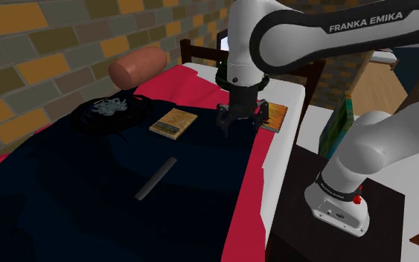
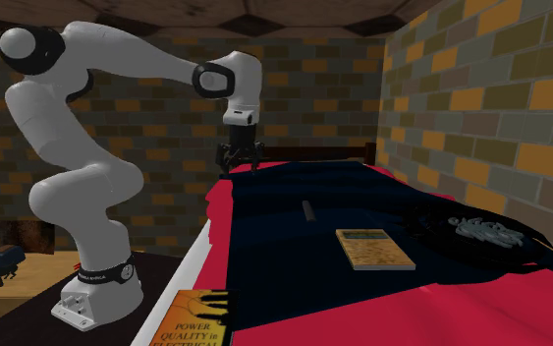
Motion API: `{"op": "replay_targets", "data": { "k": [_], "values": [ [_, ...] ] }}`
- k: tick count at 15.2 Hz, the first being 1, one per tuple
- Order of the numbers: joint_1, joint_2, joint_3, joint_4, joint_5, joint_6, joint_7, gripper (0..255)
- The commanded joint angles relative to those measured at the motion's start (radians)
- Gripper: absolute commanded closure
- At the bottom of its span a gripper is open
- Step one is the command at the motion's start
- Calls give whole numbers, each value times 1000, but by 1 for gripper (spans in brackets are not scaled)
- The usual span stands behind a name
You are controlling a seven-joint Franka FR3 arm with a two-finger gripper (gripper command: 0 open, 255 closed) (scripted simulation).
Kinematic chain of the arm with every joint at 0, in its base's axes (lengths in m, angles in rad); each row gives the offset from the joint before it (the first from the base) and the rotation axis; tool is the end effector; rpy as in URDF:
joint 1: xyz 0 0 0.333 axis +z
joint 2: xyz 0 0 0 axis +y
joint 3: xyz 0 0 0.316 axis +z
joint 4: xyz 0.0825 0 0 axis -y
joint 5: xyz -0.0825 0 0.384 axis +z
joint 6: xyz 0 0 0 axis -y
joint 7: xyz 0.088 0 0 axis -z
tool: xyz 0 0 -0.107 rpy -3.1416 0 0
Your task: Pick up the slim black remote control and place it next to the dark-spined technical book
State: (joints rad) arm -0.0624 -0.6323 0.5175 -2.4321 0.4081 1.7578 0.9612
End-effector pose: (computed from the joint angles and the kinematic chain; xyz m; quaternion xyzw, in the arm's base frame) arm 0.3147 0.2106 0.4849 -0.9365 0.3442 0.0662 0.0118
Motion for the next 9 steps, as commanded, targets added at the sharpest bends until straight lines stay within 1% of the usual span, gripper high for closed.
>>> {"op": "replay_targets", "data": {
  "k": [1,3,5,7,9],
  "values": [
    [-21,61,69,28,11,52,101,0],
    [-51,131,137,67,4,100,199,0],
    [-86,210,207,111,-17,147,303,0],
    [-127,298,280,161,-58,193,415,0],
    [-171,401,354,215,-124,236,540,0]
  ]
}}
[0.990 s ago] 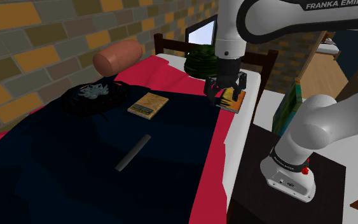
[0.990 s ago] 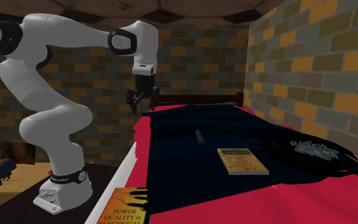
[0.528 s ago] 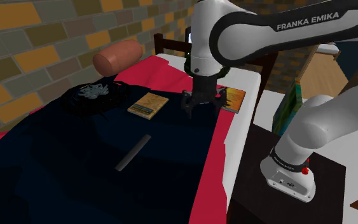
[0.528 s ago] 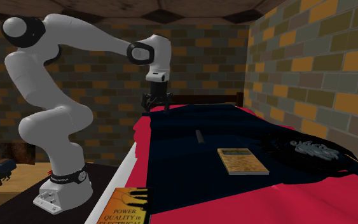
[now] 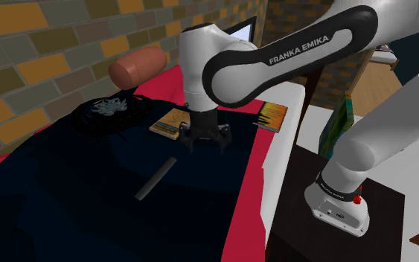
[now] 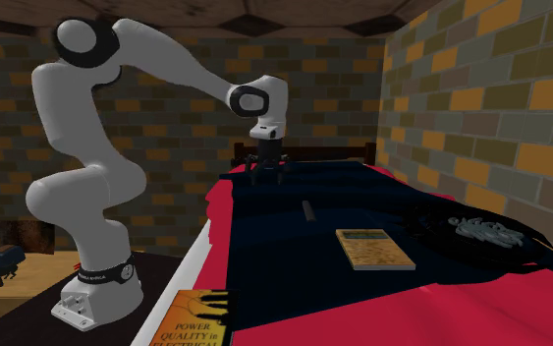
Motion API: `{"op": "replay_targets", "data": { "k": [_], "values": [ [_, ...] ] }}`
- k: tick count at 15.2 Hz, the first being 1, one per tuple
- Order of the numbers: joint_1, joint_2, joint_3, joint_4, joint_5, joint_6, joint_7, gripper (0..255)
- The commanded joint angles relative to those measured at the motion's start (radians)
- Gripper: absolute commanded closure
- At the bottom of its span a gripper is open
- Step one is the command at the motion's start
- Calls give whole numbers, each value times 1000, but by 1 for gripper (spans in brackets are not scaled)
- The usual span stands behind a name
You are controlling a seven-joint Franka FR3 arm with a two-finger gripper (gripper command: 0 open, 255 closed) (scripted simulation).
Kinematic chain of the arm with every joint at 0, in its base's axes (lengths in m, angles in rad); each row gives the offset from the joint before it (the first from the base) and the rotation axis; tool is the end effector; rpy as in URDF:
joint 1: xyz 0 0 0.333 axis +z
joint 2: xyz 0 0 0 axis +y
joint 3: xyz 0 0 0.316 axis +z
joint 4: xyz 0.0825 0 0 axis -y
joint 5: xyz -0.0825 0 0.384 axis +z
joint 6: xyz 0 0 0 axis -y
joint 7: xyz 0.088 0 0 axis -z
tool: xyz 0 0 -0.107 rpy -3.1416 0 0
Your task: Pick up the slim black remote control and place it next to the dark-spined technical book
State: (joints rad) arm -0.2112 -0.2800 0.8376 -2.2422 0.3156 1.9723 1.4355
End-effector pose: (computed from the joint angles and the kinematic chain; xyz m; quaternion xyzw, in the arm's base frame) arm 0.3708 0.3086 0.4370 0.8833 -0.4660 -0.0505 0.0069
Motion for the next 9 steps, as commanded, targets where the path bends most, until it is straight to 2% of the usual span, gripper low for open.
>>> {"op": "replay_targets", "data": {
  "k": [1,3,5,7,9],
  "values": [
    [-43,106,70,54,-77,41,135,0],
    [-71,239,132,117,-196,72,290,0],
    [-59,387,154,189,-341,85,456,0],
    [1,519,125,269,-468,76,600,0],
    [79,627,70,356,-559,58,712,0]
  ]
}}
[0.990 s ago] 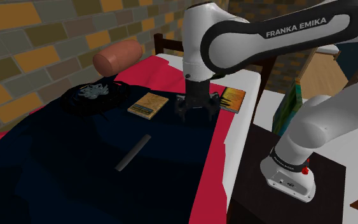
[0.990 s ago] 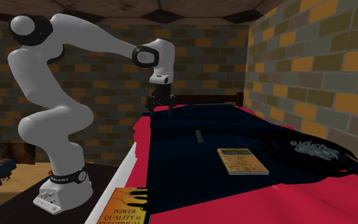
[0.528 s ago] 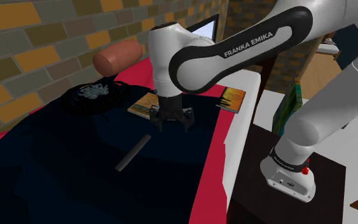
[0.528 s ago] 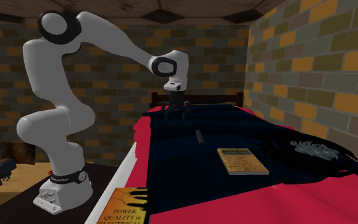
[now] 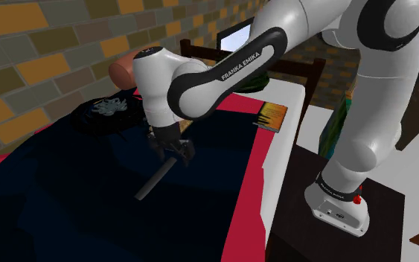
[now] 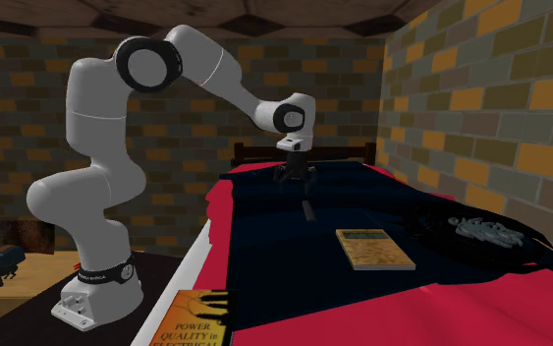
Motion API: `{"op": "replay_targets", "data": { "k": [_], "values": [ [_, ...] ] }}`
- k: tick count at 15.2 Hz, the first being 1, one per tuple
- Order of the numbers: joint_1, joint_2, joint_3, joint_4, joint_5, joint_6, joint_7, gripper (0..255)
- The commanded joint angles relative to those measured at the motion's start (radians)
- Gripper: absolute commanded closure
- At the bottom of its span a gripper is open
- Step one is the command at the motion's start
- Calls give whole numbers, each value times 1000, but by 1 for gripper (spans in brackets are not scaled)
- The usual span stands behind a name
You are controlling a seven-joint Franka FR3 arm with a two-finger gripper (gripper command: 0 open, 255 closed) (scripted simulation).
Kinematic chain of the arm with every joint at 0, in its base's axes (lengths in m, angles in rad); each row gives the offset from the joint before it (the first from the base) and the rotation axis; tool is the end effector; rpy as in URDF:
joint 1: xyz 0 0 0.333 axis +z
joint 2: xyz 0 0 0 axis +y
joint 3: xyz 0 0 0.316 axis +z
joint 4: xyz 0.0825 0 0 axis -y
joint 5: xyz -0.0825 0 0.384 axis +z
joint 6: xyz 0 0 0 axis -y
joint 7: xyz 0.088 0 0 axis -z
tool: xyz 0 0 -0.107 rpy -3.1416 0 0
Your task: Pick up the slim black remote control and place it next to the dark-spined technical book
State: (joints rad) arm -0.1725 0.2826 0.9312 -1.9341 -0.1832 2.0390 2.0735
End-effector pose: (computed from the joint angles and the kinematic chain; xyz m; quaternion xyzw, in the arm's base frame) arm 0.4510 0.3793 0.3899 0.8133 -0.5802 -0.0365 0.0224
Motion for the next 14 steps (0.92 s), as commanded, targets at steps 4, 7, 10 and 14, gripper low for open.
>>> {"op": "replay_targets", "data": {
  "k": [4,7,10,14],
  "values": [
    [183,243,-133,239,-175,-60,233,0],
    [204,275,-154,253,-193,-47,254,0],
    [208,290,-163,233,-207,-15,263,0],
    [212,304,-172,217,-219,12,271,0]
  ]
}}
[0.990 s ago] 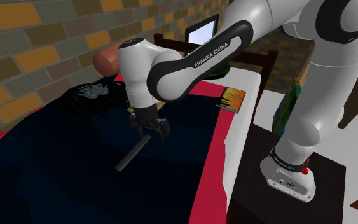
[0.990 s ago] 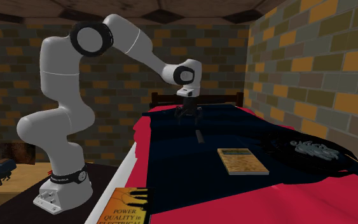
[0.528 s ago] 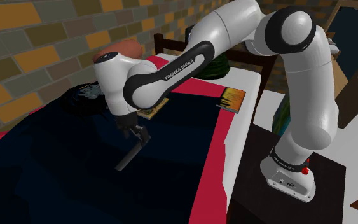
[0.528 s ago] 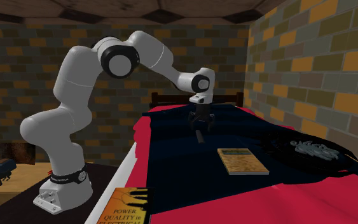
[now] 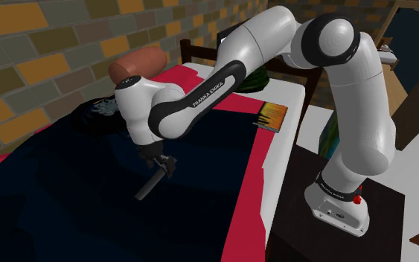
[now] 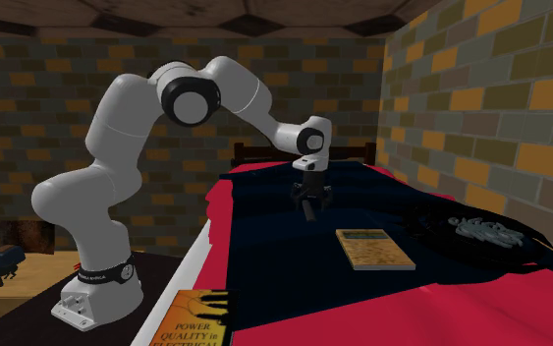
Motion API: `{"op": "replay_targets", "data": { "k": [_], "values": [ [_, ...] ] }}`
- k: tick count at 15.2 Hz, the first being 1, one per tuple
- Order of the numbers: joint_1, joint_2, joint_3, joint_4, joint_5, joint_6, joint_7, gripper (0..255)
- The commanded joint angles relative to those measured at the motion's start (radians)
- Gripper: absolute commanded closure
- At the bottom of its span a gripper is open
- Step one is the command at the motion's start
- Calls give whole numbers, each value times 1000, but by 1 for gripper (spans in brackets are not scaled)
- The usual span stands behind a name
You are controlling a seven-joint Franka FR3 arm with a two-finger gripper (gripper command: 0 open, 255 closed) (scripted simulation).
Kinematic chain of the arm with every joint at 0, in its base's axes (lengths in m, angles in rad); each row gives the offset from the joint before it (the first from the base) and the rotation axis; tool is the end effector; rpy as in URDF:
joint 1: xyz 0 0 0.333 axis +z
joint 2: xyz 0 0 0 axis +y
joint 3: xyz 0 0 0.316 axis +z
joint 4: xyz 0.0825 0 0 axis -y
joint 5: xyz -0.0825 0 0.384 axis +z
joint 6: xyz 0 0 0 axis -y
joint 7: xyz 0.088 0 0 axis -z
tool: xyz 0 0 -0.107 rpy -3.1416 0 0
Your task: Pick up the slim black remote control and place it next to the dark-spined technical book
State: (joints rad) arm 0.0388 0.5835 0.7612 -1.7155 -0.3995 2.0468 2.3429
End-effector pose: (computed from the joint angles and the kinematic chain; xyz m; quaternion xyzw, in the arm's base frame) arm 0.5059 0.4136 0.3170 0.7603 -0.6483 -0.0234 0.0345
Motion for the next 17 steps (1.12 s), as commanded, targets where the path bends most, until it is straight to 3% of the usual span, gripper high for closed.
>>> {"op": "replay_targets", "data": {
  "k": [1,6,7,17],
  "values": [
    [1,3,-2,-1,-3,4,1,0],
    [1,3,-2,-1,-3,4,1,0],
    [1,3,-2,-1,-3,4,1,255],
    [-1,-4,2,3,3,-5,-2,255]
  ]
}}
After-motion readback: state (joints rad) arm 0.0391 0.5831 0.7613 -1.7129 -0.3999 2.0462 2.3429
